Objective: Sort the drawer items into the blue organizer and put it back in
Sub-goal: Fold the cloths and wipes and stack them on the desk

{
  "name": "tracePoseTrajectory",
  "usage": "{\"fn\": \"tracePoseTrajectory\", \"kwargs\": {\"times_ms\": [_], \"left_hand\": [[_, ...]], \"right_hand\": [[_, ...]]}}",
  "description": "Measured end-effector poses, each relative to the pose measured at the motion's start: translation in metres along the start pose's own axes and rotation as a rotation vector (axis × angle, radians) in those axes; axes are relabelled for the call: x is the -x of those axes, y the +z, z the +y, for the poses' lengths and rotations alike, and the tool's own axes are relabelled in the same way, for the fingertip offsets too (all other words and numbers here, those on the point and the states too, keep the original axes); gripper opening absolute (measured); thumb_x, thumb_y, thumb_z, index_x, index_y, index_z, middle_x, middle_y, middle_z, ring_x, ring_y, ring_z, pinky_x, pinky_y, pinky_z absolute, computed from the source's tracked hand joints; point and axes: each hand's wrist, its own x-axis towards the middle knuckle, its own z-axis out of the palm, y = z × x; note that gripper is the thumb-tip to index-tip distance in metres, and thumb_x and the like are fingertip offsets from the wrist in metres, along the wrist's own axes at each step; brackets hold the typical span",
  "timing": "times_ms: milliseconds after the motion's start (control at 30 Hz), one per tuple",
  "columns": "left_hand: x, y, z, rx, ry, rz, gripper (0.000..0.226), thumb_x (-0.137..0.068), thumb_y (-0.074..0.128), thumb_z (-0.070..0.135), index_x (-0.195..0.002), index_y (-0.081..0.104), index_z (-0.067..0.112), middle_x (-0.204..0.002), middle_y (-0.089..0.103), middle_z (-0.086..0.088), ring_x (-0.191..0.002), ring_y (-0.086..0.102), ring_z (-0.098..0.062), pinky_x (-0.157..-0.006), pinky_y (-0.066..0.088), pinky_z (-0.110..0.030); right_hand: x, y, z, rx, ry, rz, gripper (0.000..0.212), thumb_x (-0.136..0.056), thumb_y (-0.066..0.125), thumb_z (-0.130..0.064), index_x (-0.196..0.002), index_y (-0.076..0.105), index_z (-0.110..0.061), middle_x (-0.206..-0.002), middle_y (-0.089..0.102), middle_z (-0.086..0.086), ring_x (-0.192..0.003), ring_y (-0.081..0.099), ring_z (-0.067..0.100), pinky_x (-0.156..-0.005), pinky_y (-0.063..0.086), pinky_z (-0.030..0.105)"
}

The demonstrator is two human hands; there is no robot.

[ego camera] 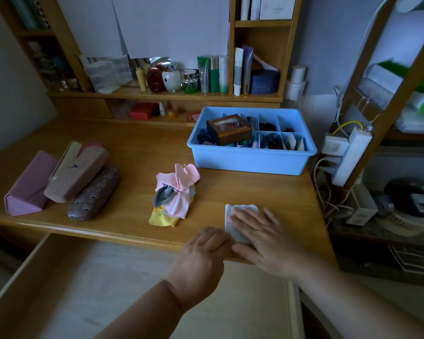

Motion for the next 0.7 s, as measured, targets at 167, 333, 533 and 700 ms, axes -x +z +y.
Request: {"fn": "tracePoseTrajectory", "kwargs": {"times_ms": [167, 333, 533, 700], "left_hand": [[0.001, -0.002, 0.0, 0.013, -0.039, -0.042, 0.048, -0.053, 0.074, -0.005, -0.098, 0.073, 0.008, -0.1, 0.07, -0.004, -0.095, 0.067, -0.023, -0.093, 0.052, -0.039], [0.001, -0.001, 0.001, 0.051, -0.062, -0.037, 0.046, -0.059, 0.065, -0.002, -0.103, 0.072, 0.01, -0.102, 0.07, -0.002, -0.098, 0.065, -0.021, -0.088, 0.052, -0.03], [0.001, -0.005, 0.003, 0.068, -0.085, -0.06, 0.046, -0.055, 0.068, -0.002, -0.099, 0.072, 0.01, -0.102, 0.069, -0.001, -0.095, 0.065, -0.022, -0.085, 0.053, -0.029], [-0.001, -0.005, 0.002, 0.177, -0.191, -0.041, 0.031, -0.071, 0.064, 0.002, -0.099, 0.072, 0.012, -0.102, 0.069, -0.001, -0.094, 0.065, -0.019, -0.081, 0.053, -0.025]], "right_hand": [[-0.009, -0.012, 0.021, 0.027, 0.249, 0.021, 0.065, -0.093, 0.005, -0.061, -0.149, -0.011, -0.031, -0.154, -0.021, -0.015, -0.141, -0.022, 0.005, -0.115, -0.018, 0.036], [-0.018, -0.012, -0.007, -0.195, -0.073, 0.027, 0.061, -0.091, 0.005, -0.057, -0.148, 0.011, -0.039, -0.157, -0.001, -0.022, -0.141, -0.011, -0.006, -0.114, -0.016, 0.027], [-0.03, -0.008, 0.016, -0.007, 0.056, 0.014, 0.06, -0.095, 0.007, -0.057, -0.149, -0.007, -0.035, -0.156, -0.016, -0.016, -0.141, -0.02, 0.002, -0.113, -0.02, 0.035], [-0.021, -0.008, 0.025, -0.139, 0.299, 0.34, 0.061, -0.098, 0.038, -0.042, -0.151, 0.013, -0.026, -0.16, 0.001, -0.006, -0.146, 0.001, 0.015, -0.118, 0.005, 0.036]]}}
